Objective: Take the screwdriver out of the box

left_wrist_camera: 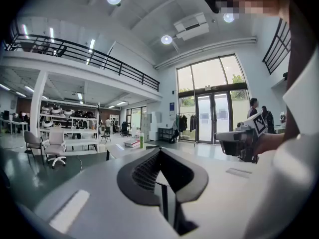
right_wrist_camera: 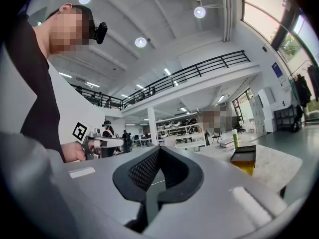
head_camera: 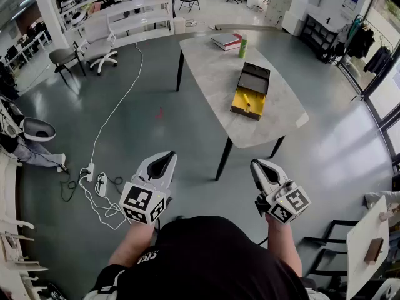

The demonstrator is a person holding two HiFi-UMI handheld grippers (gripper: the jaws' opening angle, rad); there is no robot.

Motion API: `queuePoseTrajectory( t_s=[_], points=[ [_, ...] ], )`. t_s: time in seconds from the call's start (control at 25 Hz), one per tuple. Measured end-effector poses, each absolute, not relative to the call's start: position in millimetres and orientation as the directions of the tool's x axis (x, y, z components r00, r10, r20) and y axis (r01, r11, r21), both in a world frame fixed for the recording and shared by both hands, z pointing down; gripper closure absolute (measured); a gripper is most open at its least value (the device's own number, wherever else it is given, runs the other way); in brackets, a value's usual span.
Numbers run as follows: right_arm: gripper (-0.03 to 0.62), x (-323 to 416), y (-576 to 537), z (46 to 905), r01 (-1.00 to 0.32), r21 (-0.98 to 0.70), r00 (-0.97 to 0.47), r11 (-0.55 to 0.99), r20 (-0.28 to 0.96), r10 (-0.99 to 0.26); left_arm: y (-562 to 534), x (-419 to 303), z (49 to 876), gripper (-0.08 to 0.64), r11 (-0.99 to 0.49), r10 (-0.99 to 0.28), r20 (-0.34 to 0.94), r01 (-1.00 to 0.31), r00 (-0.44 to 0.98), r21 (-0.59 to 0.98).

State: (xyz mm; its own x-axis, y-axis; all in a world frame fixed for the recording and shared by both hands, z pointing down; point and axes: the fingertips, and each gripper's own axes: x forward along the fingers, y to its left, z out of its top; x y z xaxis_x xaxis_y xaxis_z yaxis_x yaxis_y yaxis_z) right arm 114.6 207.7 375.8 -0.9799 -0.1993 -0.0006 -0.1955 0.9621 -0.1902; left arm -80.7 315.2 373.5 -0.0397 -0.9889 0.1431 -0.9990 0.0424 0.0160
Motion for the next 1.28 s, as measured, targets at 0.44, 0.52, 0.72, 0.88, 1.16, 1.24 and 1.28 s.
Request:
queuePoseTrajectory(
  t_s=[0.44, 0.52, 0.72, 0.88, 1.16, 1.24, 1.28],
  points=[
    [0.580, 109.9, 209.1, 378.9, -0.202, -0.205, -0.979, 0.958, 0.004, -0.206, 309.2, -86.2, 374.5, 0.558, 0.026, -0.991, 0.133, -1.000, -0.024, 0.011],
    [0.580, 106.3, 208.9, 381.4, -0.196, -0.212, -0.980, 0.958, 0.010, -0.198, 303.5, -90.1, 375.1, 0.558, 0.020, -0.991, 0.131, -1.000, -0.019, 0.006],
    [0.578, 92.8, 208.1, 377.8, -0.183, -0.226, -0.983, 0.957, 0.012, -0.185, 290.9, -101.0, 372.9, 0.558, 0.005, -0.993, 0.115, -1.000, -0.004, 0.009],
    [0.578, 79.4, 213.6, 374.9, -0.180, -0.220, -0.983, 0.959, 0.015, -0.181, 287.7, -110.7, 380.1, 0.558, -0.010, -0.993, 0.120, -1.000, 0.012, 0.018],
    [0.577, 43.3, 228.1, 382.0, -0.179, -0.229, -0.984, 0.957, 0.031, -0.176, 297.6, -144.6, 387.3, 0.558, 0.005, -0.993, 0.119, -1.000, -0.002, 0.024],
    [0.572, 29.8, 233.1, 386.2, -0.173, -0.242, -0.985, 0.955, 0.030, -0.171, 304.5, -156.3, 391.6, 0.558, 0.016, -0.992, 0.122, -1.000, -0.014, 0.018],
    [0.563, 23.2, 236.3, 388.5, -0.171, -0.250, -0.985, 0.953, 0.031, -0.168, 308.3, -161.9, 394.4, 0.558, 0.021, -0.992, 0.127, -1.000, -0.019, 0.018]
  ],
)
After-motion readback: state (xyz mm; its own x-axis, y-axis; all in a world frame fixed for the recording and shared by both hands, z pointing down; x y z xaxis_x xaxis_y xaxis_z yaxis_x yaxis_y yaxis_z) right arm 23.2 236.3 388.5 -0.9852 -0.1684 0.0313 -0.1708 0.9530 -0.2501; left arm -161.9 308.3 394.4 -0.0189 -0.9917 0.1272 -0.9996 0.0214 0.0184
